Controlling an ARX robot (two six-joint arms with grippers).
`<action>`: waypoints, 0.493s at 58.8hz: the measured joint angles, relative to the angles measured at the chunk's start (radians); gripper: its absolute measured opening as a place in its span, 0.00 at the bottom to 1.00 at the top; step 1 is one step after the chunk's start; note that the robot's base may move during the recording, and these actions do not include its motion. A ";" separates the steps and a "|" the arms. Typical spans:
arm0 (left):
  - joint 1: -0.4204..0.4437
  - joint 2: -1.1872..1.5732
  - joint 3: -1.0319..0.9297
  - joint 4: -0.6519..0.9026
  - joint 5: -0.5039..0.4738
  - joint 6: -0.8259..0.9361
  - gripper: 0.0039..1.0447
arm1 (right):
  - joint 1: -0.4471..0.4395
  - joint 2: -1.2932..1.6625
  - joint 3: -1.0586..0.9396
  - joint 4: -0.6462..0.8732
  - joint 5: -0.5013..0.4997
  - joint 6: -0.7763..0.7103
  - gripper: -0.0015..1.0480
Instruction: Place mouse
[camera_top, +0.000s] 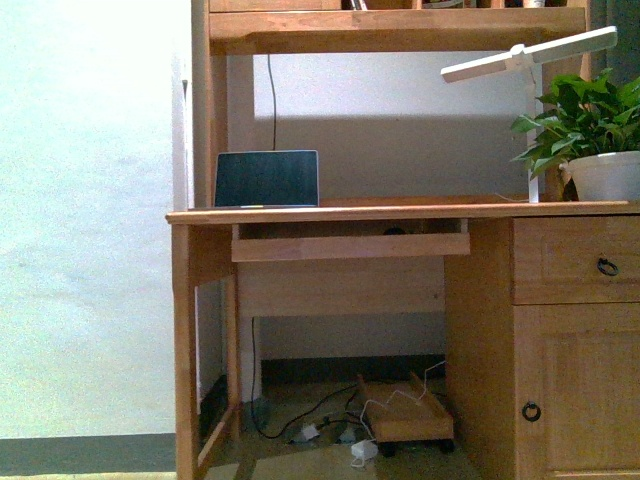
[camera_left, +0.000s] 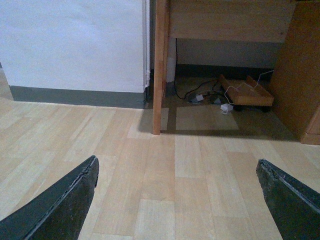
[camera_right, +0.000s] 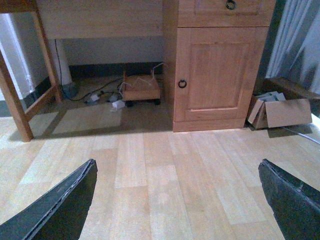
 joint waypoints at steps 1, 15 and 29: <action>0.000 0.000 0.000 0.000 0.000 0.000 0.93 | 0.000 0.000 0.000 0.000 0.000 0.000 0.93; 0.000 0.000 0.000 0.000 0.000 0.000 0.93 | 0.000 0.000 0.000 0.000 0.000 0.000 0.93; 0.000 0.000 0.000 0.000 0.000 0.000 0.93 | 0.000 0.000 0.000 0.000 0.000 0.000 0.93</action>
